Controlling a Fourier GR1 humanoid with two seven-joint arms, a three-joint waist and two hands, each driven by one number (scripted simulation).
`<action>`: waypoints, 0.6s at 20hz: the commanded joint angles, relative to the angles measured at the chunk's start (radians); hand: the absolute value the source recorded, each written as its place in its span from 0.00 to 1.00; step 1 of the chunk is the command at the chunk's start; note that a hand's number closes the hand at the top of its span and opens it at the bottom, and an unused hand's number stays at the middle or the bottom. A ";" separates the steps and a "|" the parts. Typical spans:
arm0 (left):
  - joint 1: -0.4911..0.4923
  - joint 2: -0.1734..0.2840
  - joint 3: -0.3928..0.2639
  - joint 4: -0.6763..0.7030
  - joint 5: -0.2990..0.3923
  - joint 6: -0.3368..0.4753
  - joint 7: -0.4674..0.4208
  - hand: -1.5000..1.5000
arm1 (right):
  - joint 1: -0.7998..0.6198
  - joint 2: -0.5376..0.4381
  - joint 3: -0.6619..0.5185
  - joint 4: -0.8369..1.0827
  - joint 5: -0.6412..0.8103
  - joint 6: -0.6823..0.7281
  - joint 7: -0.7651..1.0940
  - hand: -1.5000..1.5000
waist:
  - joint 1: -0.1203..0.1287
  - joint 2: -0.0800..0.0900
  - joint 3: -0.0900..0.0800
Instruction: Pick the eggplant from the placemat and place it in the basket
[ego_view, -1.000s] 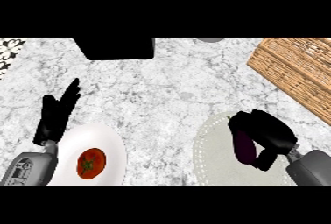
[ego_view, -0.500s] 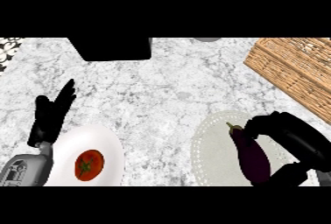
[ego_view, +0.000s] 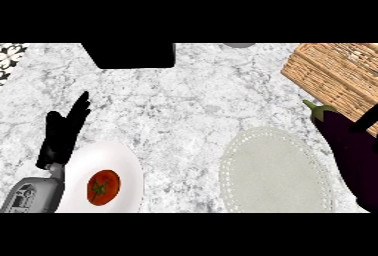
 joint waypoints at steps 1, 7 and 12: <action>-0.022 -0.033 -0.024 0.025 -0.022 0.009 -0.006 0.50 | -0.118 -0.088 -0.164 -0.015 -0.258 0.029 0.211 1.00 | 0.011 0.004 0.000; -0.044 -0.012 0.000 0.033 -0.022 -0.016 -0.007 0.50 | -0.352 -0.259 -0.222 0.148 -0.427 -0.002 0.427 1.00 | 0.034 0.009 0.001; -0.063 -0.008 0.020 0.052 0.004 -0.049 -0.016 0.50 | -0.417 -0.366 -0.175 0.241 -0.185 0.066 0.358 1.00 | 0.049 0.015 0.001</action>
